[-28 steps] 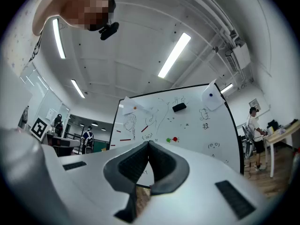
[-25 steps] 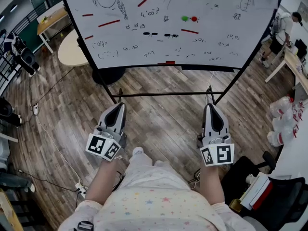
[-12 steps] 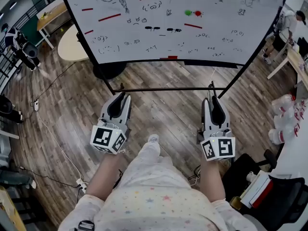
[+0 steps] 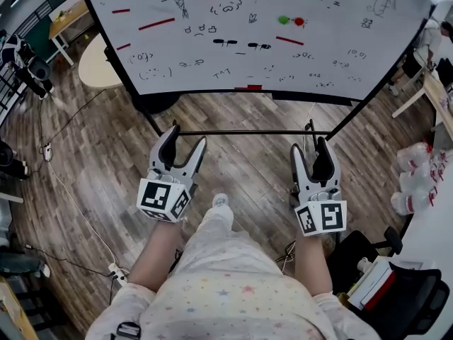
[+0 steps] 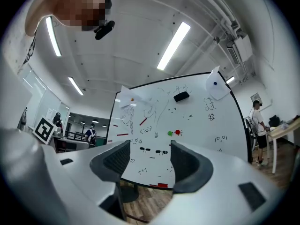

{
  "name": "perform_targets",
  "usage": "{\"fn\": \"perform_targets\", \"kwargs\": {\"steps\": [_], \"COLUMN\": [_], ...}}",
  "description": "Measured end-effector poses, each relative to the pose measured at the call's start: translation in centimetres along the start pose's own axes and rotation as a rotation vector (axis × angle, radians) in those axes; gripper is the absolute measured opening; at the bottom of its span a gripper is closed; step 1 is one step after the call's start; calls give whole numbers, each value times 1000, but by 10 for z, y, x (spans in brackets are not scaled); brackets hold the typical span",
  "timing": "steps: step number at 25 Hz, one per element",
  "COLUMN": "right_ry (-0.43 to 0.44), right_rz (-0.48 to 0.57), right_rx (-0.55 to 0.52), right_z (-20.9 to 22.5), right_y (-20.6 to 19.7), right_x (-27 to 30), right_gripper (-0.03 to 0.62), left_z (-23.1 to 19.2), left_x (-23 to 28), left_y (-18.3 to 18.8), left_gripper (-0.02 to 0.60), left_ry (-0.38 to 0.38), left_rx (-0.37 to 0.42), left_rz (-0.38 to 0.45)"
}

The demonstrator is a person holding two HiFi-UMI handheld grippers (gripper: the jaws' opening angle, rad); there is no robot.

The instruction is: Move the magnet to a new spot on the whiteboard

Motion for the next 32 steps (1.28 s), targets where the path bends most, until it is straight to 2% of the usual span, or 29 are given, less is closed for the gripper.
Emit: {"fn": "perform_targets", "kwargs": {"steps": [11, 18, 24, 32], "right_ry": [-13, -40, -54, -70], "right_rz": [-24, -29, -35, -57], "right_rx": [-7, -16, -8, -1], "right_z": [32, 49, 54, 68], "right_y": [-25, -45, -62, -78], "right_x": [98, 160, 201, 230], "right_gripper": [250, 250, 250, 250], "left_z": [-55, -94, -121, -133], "left_x": [97, 156, 192, 222], "left_y": [-17, -32, -41, -45], "left_gripper": [250, 250, 250, 249], "left_ry": [-11, -46, -64, -67], "left_rx": [0, 2, 14, 49], "left_rz": [-1, -9, -11, -3]}}
Point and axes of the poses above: the fingertips, and each gripper's own axes: x forward along the fingers, z to its right, y out of its top, the point moved 2 cm from there along -x, backward along the fingers, and after that the axes turned 6 degrees about z, right-handed, at the moved point
